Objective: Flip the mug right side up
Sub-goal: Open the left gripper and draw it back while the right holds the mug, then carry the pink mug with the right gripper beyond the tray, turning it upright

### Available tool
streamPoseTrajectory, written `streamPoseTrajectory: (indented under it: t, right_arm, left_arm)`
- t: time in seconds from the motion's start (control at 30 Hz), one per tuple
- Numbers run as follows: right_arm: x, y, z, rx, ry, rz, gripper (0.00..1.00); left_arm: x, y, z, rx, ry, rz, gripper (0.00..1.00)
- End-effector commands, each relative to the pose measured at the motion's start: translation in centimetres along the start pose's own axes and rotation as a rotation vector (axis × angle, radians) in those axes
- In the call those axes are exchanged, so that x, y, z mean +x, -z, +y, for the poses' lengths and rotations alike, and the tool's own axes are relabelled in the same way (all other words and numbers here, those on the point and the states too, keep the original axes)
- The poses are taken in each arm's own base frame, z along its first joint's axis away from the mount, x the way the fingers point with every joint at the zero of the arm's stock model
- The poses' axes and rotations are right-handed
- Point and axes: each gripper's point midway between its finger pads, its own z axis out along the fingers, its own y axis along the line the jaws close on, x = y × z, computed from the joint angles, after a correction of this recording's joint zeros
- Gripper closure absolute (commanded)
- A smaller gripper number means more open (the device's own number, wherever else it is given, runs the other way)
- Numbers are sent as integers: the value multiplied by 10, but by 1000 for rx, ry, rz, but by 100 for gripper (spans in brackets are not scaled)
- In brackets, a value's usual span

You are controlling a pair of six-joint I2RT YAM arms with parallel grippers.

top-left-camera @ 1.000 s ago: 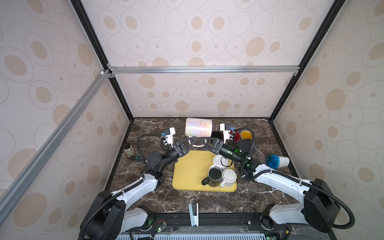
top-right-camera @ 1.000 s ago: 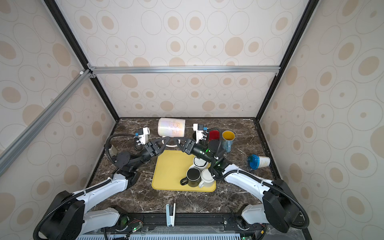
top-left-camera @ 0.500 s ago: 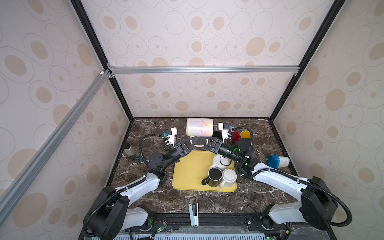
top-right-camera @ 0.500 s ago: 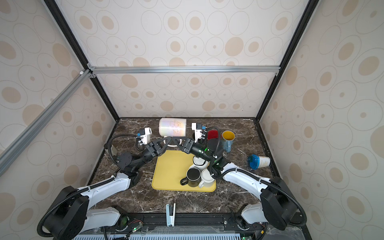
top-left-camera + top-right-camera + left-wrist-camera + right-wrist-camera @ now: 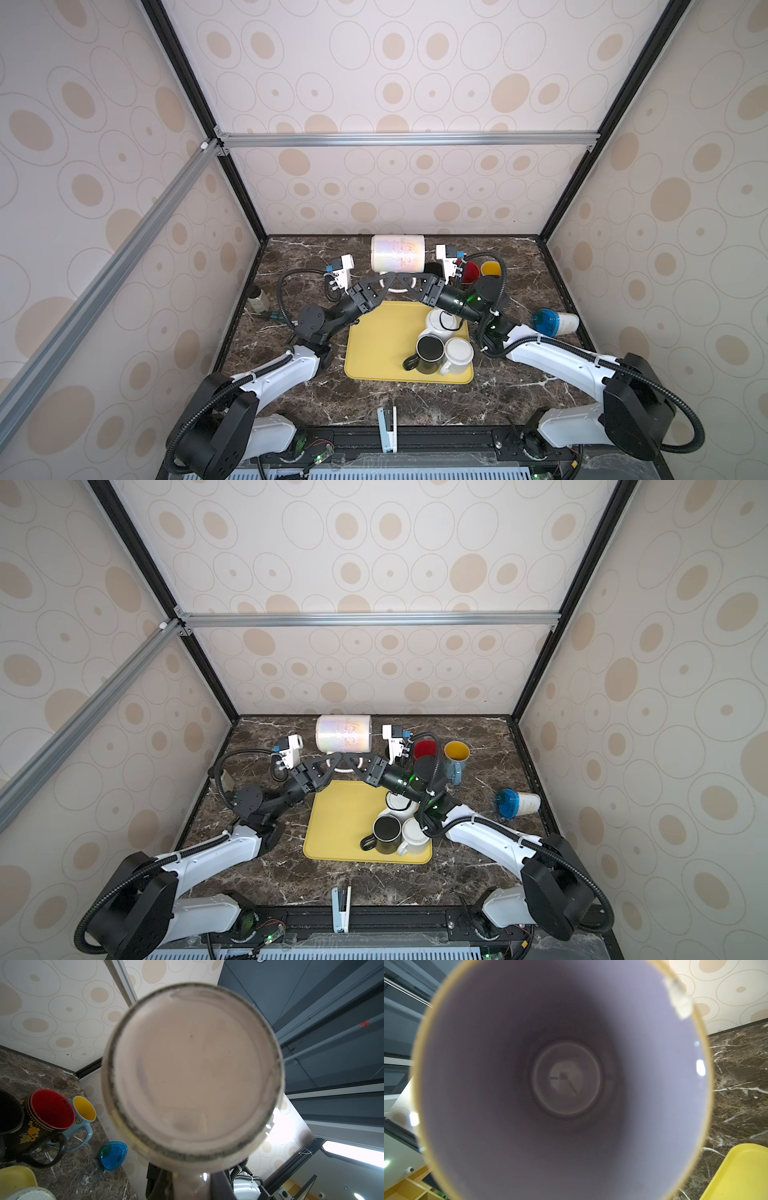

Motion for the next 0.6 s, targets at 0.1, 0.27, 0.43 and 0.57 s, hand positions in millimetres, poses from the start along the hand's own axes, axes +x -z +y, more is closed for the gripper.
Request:
streamPoseTrajectory:
  t: [0.1,0.27,0.43,0.57]
  right_arm:
    - [-24,4,24,-31,77,-61,100]
    - [-29,14,18,30,101,-59,100]
    - [-29,16,2,137,90,-23,100]
    - [-26,14,-12,214,78,18,100]
  left_arm:
    - [-3,-5,23,-249,-181,74,0]
    - [-28,52,80,-804,-506,103,0]
    - [-40,80,74,-885,-650,51,0]
    - [-39,82,78,-912,-627,63,0]
